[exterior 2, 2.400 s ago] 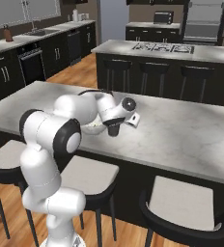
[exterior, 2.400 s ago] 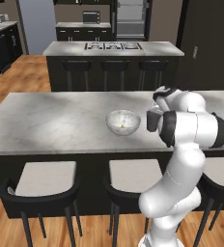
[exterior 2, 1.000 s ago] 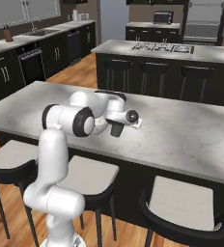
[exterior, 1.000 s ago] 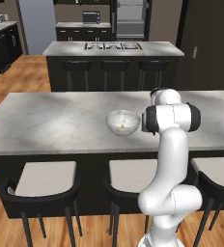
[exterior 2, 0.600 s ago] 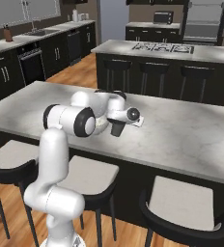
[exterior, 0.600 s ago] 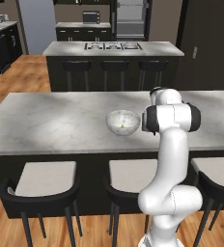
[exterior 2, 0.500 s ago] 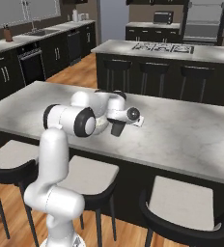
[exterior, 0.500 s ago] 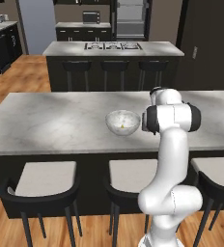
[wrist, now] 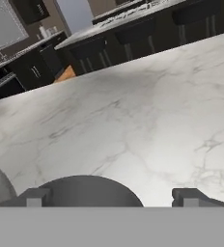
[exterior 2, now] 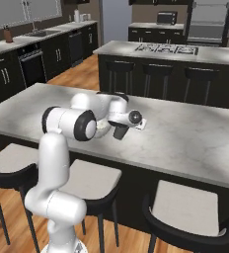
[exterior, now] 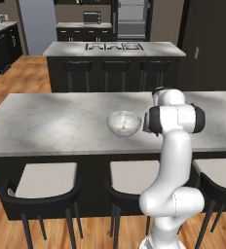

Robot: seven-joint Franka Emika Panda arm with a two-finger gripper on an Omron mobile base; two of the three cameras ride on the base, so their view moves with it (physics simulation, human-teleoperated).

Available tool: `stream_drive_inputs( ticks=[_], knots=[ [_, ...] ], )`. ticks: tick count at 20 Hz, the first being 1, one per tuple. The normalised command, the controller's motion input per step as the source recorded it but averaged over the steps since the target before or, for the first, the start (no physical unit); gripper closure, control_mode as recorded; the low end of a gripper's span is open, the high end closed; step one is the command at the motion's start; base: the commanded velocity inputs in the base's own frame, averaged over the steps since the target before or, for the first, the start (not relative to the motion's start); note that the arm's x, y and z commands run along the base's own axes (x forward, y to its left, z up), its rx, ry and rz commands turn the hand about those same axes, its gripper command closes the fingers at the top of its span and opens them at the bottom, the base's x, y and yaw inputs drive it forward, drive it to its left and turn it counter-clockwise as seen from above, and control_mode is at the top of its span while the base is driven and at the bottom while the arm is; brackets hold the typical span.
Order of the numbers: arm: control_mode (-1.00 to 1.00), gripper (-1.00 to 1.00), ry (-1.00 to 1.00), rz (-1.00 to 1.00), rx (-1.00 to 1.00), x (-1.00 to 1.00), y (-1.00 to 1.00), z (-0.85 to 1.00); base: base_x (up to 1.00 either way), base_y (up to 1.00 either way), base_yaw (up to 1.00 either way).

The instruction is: There is a bowl on the dining counter. Grab a lemon wedge from the fridge and place it in the bowl. Then get the liquor bottle and glass cup from the cabinet and place them next to the bowl.

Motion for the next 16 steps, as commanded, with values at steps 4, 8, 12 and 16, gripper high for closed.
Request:
stream_drive_inputs(
  ticks=[4, 8, 12, 16],
  knots=[
    [-1.0, -1.0, -0.07, 0.0, -0.01, -0.49, 0.19, 0.0, 0.0, 0.0, 0.0],
    [-1.0, -1.0, -0.06, 0.0, -0.01, -0.4, 0.19, 0.0, 0.0, 0.0, 0.0],
    [-1.0, -1.0, -0.05, 0.0, -0.02, -0.1, 0.14, 0.0, 0.0, 0.0, 0.0],
    [-1.0, -1.0, -0.06, 0.0, -0.01, 0.0, 0.06, 0.0, 0.0, 0.0, 0.0]
  ],
)
